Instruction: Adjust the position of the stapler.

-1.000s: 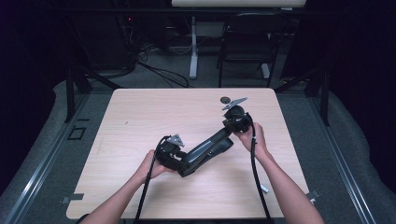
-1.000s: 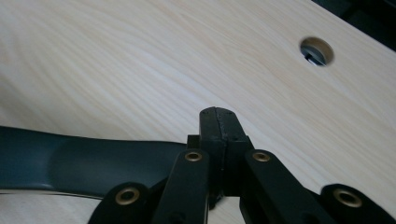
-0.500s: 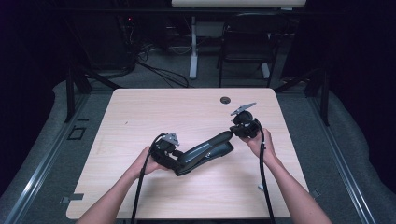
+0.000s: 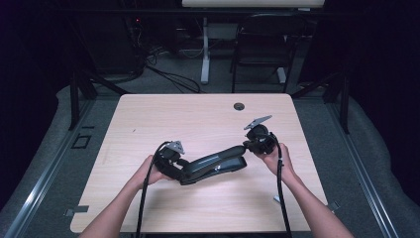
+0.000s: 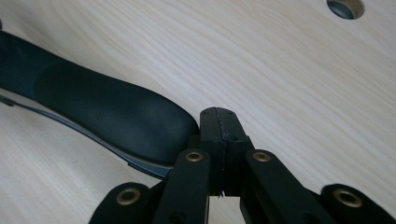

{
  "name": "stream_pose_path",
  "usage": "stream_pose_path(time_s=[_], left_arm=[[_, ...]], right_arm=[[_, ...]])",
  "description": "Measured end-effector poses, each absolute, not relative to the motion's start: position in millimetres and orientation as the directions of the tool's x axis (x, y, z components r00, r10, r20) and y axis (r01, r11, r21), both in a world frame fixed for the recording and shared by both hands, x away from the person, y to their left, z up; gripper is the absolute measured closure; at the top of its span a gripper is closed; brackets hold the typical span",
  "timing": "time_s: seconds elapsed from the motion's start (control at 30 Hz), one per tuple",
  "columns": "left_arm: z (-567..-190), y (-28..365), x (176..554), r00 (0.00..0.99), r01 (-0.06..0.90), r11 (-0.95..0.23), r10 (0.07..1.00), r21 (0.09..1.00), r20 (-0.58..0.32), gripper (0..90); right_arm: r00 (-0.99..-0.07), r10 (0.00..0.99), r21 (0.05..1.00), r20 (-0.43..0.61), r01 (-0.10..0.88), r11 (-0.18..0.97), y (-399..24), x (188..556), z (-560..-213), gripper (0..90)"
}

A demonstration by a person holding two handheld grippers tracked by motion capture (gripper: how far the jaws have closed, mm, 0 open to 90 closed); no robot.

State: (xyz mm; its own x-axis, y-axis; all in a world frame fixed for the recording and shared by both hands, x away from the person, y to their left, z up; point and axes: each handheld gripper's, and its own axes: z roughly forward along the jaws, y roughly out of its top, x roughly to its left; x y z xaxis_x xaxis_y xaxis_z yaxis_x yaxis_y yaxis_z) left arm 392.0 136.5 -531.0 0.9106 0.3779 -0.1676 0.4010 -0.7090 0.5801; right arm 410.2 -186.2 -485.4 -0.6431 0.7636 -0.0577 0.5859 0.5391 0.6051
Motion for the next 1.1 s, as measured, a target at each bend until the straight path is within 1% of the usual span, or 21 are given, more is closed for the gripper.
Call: stream_pose_path(time_s=[0.4, 0.5, 0.57, 0.73, 0.8, 0.83, 1.1], left_arm=[[-532, 148, 395, 0.918, 0.383, -0.727, 0.370, 0.569, -0.145, 38.8], [-533, 150, 395, 0.923, 0.374, -0.732, 0.355, 0.570, -0.149, 38.2], [-533, 153, 395, 0.926, 0.363, -0.740, 0.351, 0.566, -0.135, 38.1], [-534, 159, 396, 0.934, 0.348, -0.743, 0.326, 0.572, -0.145, 38.1], [-533, 161, 396, 0.935, 0.343, -0.749, 0.329, 0.567, -0.130, 38.0], [-534, 162, 396, 0.937, 0.341, -0.747, 0.320, 0.571, -0.140, 37.9], [-534, 170, 398, 0.947, 0.313, -0.759, 0.298, 0.570, -0.123, 37.0]], right_arm=[[-0.668, 0.744, 0.596, -0.023, 0.588, 0.547, -179, 392, -485, 90.0], [-0.676, 0.736, 0.598, -0.018, 0.583, 0.550, -175, 387, -485, 90.0], [-0.681, 0.732, 0.596, -0.018, 0.581, 0.555, -174, 385, -485, 90.0], [-0.682, 0.732, 0.596, -0.004, 0.586, 0.549, -170, 381, -485, 90.0], [-0.685, 0.729, 0.601, 0.000, 0.583, 0.547, -169, 380, -486, 90.0], [-0.686, 0.728, 0.598, 0.001, 0.584, 0.549, -168, 379, -486, 90.0], [-0.691, 0.723, 0.606, 0.022, 0.584, 0.540, -160, 369, -487, 90.0]])
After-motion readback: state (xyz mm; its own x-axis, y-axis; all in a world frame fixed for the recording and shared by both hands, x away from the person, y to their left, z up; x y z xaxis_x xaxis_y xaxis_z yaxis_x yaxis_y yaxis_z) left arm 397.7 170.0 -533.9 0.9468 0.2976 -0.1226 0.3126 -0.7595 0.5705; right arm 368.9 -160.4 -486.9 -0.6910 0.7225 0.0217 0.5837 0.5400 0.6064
